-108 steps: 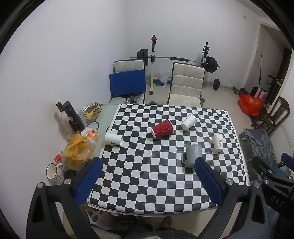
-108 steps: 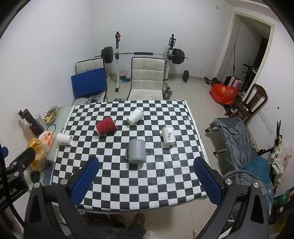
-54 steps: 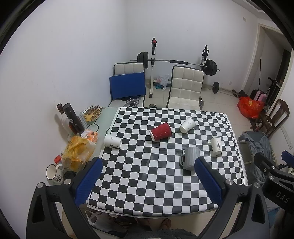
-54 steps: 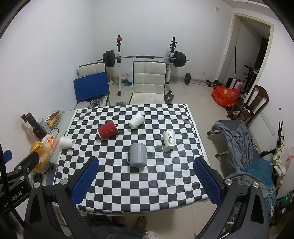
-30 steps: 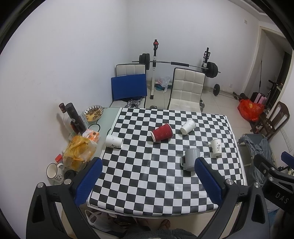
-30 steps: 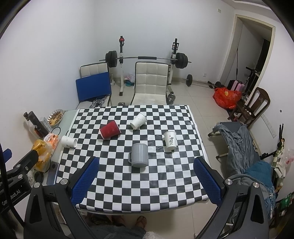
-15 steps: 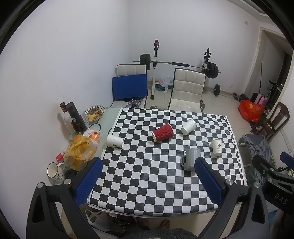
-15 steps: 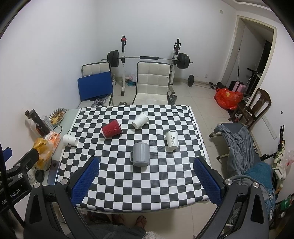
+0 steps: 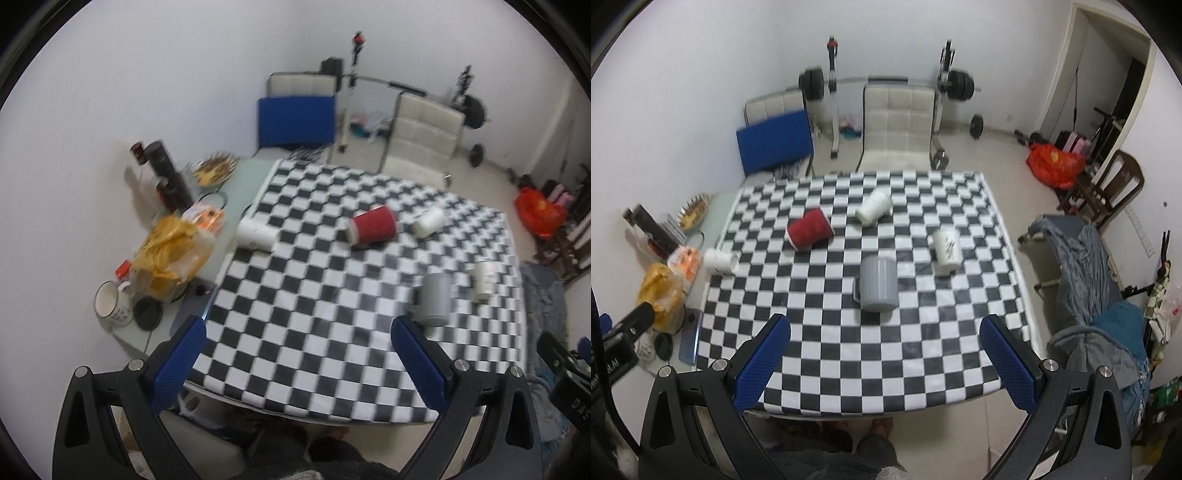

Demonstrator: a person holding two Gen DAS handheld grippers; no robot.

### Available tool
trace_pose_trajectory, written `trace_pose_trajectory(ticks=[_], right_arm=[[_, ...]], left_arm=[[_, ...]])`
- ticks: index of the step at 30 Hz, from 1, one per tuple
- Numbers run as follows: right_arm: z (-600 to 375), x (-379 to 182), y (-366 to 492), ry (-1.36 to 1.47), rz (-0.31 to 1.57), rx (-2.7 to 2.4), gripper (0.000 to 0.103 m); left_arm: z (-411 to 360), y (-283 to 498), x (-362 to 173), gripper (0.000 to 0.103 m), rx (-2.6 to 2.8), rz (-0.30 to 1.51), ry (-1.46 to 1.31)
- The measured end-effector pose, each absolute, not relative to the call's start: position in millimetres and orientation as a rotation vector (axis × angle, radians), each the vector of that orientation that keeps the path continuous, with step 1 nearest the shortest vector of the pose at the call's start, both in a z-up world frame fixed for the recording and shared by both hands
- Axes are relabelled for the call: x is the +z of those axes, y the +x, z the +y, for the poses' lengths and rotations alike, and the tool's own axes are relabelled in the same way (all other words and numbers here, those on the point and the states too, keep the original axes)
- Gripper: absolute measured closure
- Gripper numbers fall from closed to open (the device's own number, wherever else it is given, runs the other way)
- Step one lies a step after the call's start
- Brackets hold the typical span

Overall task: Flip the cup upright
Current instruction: 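Move the left gripper to the white bird-print paper cup lying sideways and grasp it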

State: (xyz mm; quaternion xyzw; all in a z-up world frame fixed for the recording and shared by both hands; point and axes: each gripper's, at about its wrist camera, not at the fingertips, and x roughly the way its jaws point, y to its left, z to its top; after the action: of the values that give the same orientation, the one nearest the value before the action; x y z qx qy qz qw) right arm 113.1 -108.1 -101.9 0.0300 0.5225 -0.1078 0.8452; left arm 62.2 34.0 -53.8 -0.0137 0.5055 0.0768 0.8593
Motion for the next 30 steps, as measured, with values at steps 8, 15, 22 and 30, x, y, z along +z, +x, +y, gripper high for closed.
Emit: trace_pose_trajectory(ticks=[8,15,22,30], right_arm=[[-82,-190,176,0.025,1.215,-0.205,0.0],[-43,-267,250,0.001,1.303,-0.167,0.0],[-3,-349,321,-0.051,1.384,-0.172,0.0],[26,-418,374,-0.087,1.463,-0.199,0.0]], left_arm=[[77,113,-128,0.001,0.294,1.156,0.001],[116,168,-187,0.001,0.374,1.27,-0.055],[152,226,-246,0.001,0.412,1.405,-0.22],[172,283,-295,0.001,0.436,1.484,-0.418]])
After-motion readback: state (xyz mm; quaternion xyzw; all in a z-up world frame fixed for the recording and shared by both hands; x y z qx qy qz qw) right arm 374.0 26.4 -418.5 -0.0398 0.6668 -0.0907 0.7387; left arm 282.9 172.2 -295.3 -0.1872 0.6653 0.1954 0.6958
